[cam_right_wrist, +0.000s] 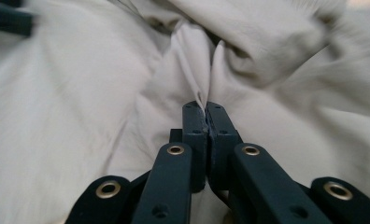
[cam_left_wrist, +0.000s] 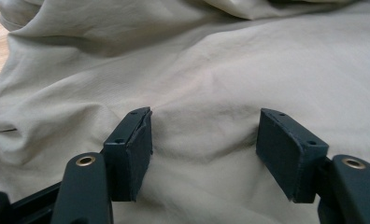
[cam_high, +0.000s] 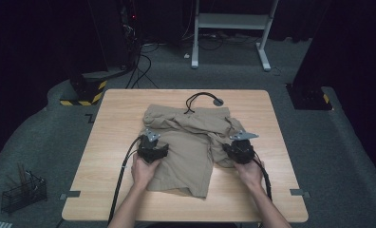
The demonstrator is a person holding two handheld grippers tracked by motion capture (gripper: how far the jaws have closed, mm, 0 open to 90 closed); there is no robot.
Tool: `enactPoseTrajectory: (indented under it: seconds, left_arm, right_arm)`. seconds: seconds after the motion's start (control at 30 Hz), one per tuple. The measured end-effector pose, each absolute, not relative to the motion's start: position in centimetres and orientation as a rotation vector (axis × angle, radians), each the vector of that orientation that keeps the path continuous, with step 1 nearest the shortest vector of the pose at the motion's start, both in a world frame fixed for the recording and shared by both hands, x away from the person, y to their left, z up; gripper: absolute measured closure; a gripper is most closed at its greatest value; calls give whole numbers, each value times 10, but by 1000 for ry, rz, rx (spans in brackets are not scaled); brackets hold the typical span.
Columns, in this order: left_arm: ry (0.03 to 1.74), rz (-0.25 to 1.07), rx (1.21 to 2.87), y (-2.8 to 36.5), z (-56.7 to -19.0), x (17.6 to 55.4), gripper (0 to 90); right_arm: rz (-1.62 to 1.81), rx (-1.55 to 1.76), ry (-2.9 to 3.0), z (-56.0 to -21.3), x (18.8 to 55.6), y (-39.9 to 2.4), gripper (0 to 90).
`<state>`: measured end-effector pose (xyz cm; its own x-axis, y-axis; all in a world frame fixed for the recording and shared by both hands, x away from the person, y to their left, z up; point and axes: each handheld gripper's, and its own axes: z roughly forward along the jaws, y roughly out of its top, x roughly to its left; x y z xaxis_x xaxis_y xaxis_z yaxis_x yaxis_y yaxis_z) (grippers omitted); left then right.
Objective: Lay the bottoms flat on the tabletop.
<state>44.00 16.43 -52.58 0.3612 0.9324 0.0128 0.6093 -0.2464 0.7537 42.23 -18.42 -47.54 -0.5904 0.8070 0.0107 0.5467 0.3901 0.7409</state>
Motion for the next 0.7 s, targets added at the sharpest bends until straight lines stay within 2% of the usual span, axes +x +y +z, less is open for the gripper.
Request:
enactPoseTrajectory:
  seconds: [0.1, 0.27, 0.43, 0.47, 0.5, 0.53, 0.6, 0.7]
  left_arm:
    - [1334, 622, 1960, 164, -526, 440, 359]
    - [1334, 623, 1960, 164, -526, 440, 359]
    - [1334, 622, 1961, 164, -526, 440, 359]
    - [1334, 623, 1961, 164, -526, 440, 359]
    - [1334, 623, 1961, 164, -526, 440, 358]
    - [1334, 622, 1961, 164, -526, 440, 359]
    - [1333, 623, 1961, 164, -526, 440, 358]
    - [1337, 625, 1956, 164, -526, 439, 358]
  right_arm:
    - [1030, 1121, 2305, -465, 395, -205, 877]
    - [1044, 1166, 2268, -467, 382, -227, 877]
    - [1106, 1169, 2232, -462, 371, -231, 864]
    - [1096, 1181, 2223, -464, 373, -228, 769]
    - [1039, 1206, 2266, -470, 380, -226, 711]
    - [975, 1254, 2293, -476, 387, -225, 679]
    - [940, 1290, 2291, -481, 392, -225, 676]
    - [1081, 1245, 2219, -470, 376, -224, 591]
